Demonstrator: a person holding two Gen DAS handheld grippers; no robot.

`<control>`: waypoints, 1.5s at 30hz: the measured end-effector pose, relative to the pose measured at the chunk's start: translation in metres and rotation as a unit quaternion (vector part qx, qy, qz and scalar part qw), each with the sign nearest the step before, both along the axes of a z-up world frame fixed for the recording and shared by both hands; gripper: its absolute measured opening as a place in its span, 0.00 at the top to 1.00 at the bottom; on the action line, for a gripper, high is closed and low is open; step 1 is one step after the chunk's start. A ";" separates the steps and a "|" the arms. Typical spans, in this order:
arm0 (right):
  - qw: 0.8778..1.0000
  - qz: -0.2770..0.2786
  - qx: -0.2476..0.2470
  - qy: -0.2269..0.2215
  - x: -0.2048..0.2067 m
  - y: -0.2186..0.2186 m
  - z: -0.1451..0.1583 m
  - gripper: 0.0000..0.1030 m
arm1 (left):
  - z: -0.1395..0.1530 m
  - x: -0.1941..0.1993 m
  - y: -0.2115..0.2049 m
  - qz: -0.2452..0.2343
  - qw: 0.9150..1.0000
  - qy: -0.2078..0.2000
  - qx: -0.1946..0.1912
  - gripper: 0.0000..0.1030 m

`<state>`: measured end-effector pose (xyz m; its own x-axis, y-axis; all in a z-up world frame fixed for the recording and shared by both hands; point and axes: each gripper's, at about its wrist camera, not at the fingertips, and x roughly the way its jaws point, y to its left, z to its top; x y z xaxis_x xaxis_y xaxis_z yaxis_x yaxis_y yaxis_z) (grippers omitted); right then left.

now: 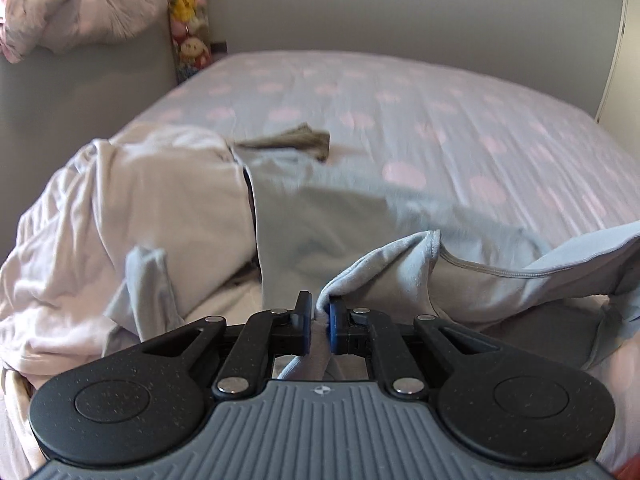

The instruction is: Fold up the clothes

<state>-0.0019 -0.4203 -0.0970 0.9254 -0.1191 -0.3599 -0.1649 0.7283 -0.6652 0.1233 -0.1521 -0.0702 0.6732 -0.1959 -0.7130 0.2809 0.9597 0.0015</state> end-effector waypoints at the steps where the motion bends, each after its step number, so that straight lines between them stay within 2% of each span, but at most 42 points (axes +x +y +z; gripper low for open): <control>1: 1.000 -0.002 0.004 -0.011 -0.003 -0.001 0.008 0.95 | 0.008 -0.003 0.001 0.001 1.000 -0.010 -0.004 0.94; 4: 0.999 -0.006 0.014 -0.046 -0.012 -0.004 0.032 0.95 | 0.038 -0.013 0.003 0.004 0.998 -0.052 -0.017 0.94; 7: 0.996 -0.010 0.025 -0.080 -0.021 -0.008 0.055 0.95 | 0.078 -0.026 0.004 0.007 0.994 -0.107 -0.036 0.95; 12: 0.985 -0.014 0.041 -0.168 -0.053 -0.013 0.103 0.96 | 0.147 -0.056 0.008 0.005 0.978 -0.199 -0.068 0.95; 15: 0.978 -0.010 0.047 -0.204 -0.076 -0.013 0.134 0.96 | 0.187 -0.073 0.010 -0.010 0.966 -0.248 -0.073 0.95; 21: 0.958 0.003 0.048 -0.281 -0.129 -0.013 0.194 0.96 | 0.262 -0.100 0.025 -0.050 0.945 -0.311 -0.086 0.95; 25: 0.940 0.011 0.056 -0.337 -0.168 -0.012 0.235 0.96 | 0.306 -0.119 0.031 -0.082 0.930 -0.348 -0.081 0.95; 29: 0.920 0.014 0.074 -0.384 -0.201 -0.012 0.273 0.96 | 0.338 -0.136 0.030 -0.108 0.915 -0.377 -0.091 0.95; 31: 0.917 0.011 0.091 -0.388 -0.208 -0.016 0.286 0.96 | 0.344 -0.139 0.026 -0.118 0.911 -0.384 -0.092 0.95; 33: 0.916 0.008 0.112 -0.385 -0.211 -0.020 0.295 0.95 | 0.343 -0.135 0.020 -0.127 0.910 -0.382 -0.097 0.95; 37: 0.921 -0.002 0.122 -0.371 -0.204 -0.027 0.288 0.95 | 0.333 -0.109 0.004 -0.137 0.920 -0.354 -0.100 0.95; 42: 0.937 -0.020 0.135 -0.322 -0.144 -0.035 0.256 0.95 | 0.308 -0.071 -0.021 -0.139 0.938 -0.309 -0.078 0.95; 45: 0.944 -0.033 0.153 -0.289 -0.103 -0.046 0.242 0.95 | 0.290 -0.039 -0.038 -0.140 0.945 -0.289 -0.062 0.95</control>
<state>-0.1050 -0.4661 0.1447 0.9720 -0.1560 0.1758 0.2139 0.8970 -0.3868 0.0843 -0.1906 0.2201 0.8526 -0.4819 -0.2020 0.5105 0.8508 0.1246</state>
